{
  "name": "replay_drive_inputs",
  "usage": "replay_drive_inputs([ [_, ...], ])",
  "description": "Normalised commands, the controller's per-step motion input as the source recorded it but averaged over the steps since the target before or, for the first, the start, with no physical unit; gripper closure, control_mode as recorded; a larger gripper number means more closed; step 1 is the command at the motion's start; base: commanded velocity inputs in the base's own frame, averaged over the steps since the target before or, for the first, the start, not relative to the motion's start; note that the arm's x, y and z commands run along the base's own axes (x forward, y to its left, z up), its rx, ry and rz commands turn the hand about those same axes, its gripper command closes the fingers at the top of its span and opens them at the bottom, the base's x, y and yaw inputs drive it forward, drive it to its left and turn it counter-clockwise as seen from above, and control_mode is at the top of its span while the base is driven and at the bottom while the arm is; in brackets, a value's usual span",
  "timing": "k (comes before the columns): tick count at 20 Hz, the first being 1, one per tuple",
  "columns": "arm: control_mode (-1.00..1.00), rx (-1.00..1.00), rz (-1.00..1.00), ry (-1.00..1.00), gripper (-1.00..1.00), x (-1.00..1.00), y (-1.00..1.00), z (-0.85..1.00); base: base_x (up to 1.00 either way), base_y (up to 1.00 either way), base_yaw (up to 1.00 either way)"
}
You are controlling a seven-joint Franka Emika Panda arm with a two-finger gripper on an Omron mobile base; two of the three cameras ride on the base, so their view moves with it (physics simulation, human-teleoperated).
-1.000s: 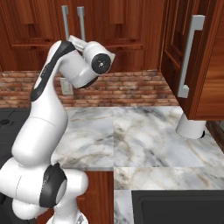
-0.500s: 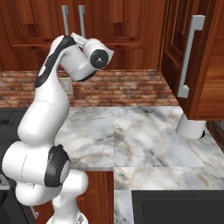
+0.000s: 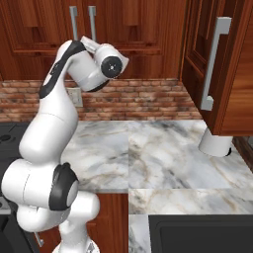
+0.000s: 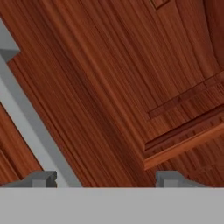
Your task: Close all open cabinet doors.
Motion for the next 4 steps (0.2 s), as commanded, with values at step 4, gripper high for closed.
replay_drive_inputs([
  [4, -1.00, 0.00, 0.00, 0.00, -1.00, 0.04, 0.04, 0.00, 0.00, 0.00, 0.00],
])
